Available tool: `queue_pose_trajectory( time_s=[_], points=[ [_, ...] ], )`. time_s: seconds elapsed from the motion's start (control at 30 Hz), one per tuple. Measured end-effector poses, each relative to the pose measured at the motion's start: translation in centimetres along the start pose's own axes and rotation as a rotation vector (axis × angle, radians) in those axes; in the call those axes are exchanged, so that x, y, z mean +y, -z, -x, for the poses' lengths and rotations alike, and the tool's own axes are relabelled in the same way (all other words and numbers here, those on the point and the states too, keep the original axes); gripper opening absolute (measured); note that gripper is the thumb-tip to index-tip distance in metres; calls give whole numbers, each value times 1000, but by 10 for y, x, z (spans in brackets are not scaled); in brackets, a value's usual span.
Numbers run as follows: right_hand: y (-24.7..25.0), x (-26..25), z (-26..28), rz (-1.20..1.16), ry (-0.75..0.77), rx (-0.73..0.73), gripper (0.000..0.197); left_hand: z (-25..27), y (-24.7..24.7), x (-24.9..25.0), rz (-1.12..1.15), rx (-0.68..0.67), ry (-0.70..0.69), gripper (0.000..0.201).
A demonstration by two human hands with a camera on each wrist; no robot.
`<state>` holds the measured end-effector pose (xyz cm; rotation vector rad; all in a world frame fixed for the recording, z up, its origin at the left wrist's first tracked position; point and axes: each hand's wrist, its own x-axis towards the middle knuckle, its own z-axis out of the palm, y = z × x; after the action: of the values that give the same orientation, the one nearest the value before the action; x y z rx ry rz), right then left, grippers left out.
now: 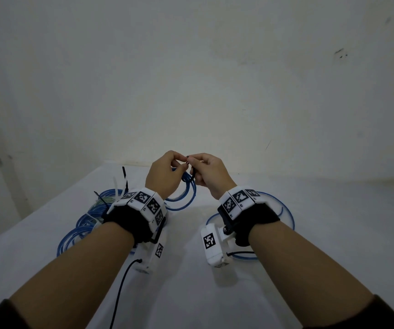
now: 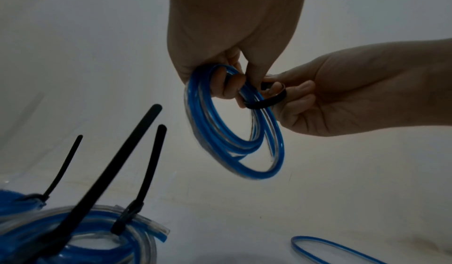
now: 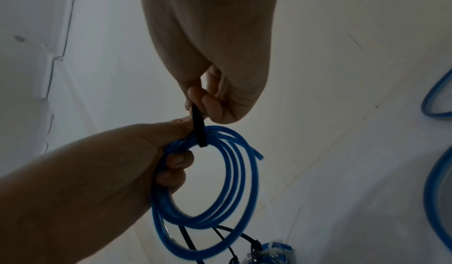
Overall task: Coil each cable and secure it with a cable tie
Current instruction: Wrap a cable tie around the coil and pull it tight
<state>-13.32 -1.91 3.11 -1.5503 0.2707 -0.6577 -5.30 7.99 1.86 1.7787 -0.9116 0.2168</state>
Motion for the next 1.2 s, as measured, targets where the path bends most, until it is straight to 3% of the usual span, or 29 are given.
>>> queue_pose_trajectory(
  time_s=[0.3, 0.47, 0.6, 0.83, 1.0, 1.2],
  points=[
    [-1, 2, -2, -28, -58, 27, 21, 1, 0, -1, 21, 17, -10, 13],
    [-6, 1, -2, -41, -58, 11, 26, 2, 1, -2, -12, 8, -34, 2],
    [-9, -1, -3, -34, -87, 12, 15, 2, 3, -3, -26, -2, -28, 4],
    [-14, -1, -16, 77, -123, 102, 27, 5, 8, -5, -40, -38, -22, 6],
    [-15, -6, -27, 124, -124, 251, 28, 9, 8, 4, -31, -103, -76, 11],
    [-16, -13, -17, -37, -178, 43, 25, 4, 11, 1, 19, 31, -23, 6]
  ],
)
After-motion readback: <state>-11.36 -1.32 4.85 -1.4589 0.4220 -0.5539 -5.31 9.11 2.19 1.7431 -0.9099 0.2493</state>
